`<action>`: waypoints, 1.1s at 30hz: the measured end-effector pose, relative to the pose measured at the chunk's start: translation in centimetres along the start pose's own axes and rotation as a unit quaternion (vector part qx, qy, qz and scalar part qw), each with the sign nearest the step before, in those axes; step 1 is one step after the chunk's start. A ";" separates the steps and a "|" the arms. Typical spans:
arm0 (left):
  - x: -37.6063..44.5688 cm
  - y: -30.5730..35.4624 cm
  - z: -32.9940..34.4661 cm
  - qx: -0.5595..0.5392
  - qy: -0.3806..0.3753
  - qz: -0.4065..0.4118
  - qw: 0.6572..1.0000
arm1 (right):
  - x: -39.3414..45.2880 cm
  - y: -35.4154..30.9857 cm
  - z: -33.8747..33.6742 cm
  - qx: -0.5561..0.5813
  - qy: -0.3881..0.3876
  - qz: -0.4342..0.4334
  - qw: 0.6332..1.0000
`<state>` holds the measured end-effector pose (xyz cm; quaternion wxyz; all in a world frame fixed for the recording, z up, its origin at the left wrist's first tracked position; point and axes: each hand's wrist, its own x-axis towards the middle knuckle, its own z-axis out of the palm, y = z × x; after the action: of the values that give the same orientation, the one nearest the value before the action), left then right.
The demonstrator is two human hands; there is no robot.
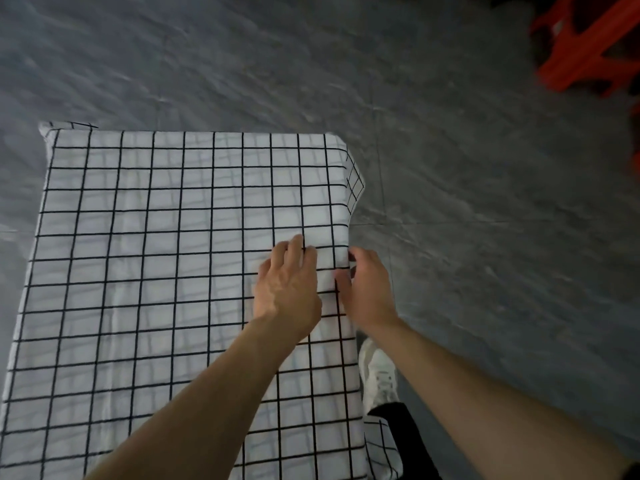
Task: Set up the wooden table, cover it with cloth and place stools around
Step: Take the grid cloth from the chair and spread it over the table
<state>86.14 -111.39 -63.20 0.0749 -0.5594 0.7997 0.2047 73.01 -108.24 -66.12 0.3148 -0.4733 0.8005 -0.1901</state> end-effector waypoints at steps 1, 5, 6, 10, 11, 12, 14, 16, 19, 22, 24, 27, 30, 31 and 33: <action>0.4 0.1 -0.4 -0.006 0.001 -0.004 1.000 | 0.9 -0.2 -0.1 0.002 0.003 0.001 1.000; 4.0 0.0 -2.2 -0.034 0.042 -0.013 0.998 | 4.4 -0.9 -0.7 0.017 0.002 -0.018 1.000; 5.2 -0.2 -2.6 -0.042 0.046 -0.015 0.998 | 5.4 -1.0 -0.8 0.021 -0.001 -0.027 0.999; 9.8 -0.7 -4.6 -0.083 0.046 -0.052 0.994 | 9.2 -2.1 -1.2 0.041 0.011 -0.048 0.998; 10.8 -0.6 -4.9 -0.079 0.041 -0.053 0.995 | 10.2 -2.4 -1.3 0.045 0.013 -0.051 0.998; 11.6 -0.5 -5.1 -0.075 0.030 -0.054 0.995 | 11.2 -2.7 -1.4 0.050 0.011 -0.053 0.997; 12.7 0.1 -5.3 -0.070 0.009 -0.065 0.995 | 13.1 -3.3 -1.7 0.058 0.002 -0.050 0.997; 13.3 0.6 -5.1 -0.062 0.013 -0.088 0.994 | 15.2 -3.7 -2.0 0.057 -0.008 -0.053 0.997; 13.6 1.4 -4.9 -0.079 0.030 -0.122 0.989 | 18.4 -4.2 -2.4 0.053 -0.025 -0.063 0.996; 13.9 1.8 -5.1 -0.092 0.025 -0.132 0.987 | 20.6 -4.8 -2.3 0.060 -0.041 -0.053 0.996; 14.0 1.7 -5.4 -0.090 0.020 -0.130 0.987 | 21.3 -5.3 -2.6 0.072 -0.045 -0.062 0.995; 13.8 1.7 -5.5 -0.086 0.014 -0.124 0.988 | 22.1 -6.1 -3.3 0.061 -0.080 -0.083 0.991; 13.9 1.9 -5.5 -0.088 0.006 -0.129 0.988 | 23.2 -6.5 -3.9 0.021 -0.140 -0.091 0.986; 13.9 1.9 -5.5 -0.088 0.004 -0.131 0.987 | 23.5 -6.7 -4.1 0.025 -0.160 -0.080 0.984; 14.0 2.0 -5.5 -0.091 0.002 -0.133 0.987 | 24.3 -7.1 -4.6 0.026 -0.174 -0.064 0.982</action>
<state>79.82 -125.20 -62.64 0.0485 -0.6659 0.6961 0.2639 65.80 -132.92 -66.37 0.4486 -0.5413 0.6961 -0.1456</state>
